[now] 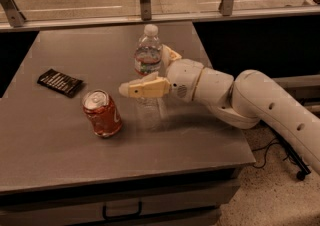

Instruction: Place water bottle upright

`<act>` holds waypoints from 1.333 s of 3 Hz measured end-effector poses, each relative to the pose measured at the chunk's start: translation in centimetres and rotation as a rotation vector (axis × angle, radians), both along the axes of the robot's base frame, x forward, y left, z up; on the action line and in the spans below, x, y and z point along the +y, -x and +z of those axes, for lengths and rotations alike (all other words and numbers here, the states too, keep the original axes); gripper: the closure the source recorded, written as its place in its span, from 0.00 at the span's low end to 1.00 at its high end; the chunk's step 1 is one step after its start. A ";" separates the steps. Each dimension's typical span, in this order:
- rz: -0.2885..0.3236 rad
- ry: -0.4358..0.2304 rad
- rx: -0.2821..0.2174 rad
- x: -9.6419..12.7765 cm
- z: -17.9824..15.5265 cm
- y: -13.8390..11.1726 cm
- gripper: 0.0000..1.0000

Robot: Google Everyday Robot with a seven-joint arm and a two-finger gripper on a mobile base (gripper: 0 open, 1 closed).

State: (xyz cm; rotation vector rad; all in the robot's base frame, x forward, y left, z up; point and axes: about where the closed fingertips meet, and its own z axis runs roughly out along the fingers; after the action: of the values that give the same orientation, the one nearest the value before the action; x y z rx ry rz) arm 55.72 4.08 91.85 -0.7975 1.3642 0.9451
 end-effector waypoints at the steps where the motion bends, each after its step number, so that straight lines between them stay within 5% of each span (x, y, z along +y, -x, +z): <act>1: -0.008 0.037 0.017 -1.2 0.2 0.6 0.00; 3: -0.090 0.158 0.044 -6.1 1.3 1.9 0.00; 4: -0.242 0.249 0.048 -10.8 2.7 2.6 0.00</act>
Offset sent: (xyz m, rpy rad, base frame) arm -0.0199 -0.0631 0.0117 -0.1591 0.0559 -0.0769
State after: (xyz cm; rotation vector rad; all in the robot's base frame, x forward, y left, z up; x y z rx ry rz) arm 53.16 -6.67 94.57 -0.7771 1.6016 0.6161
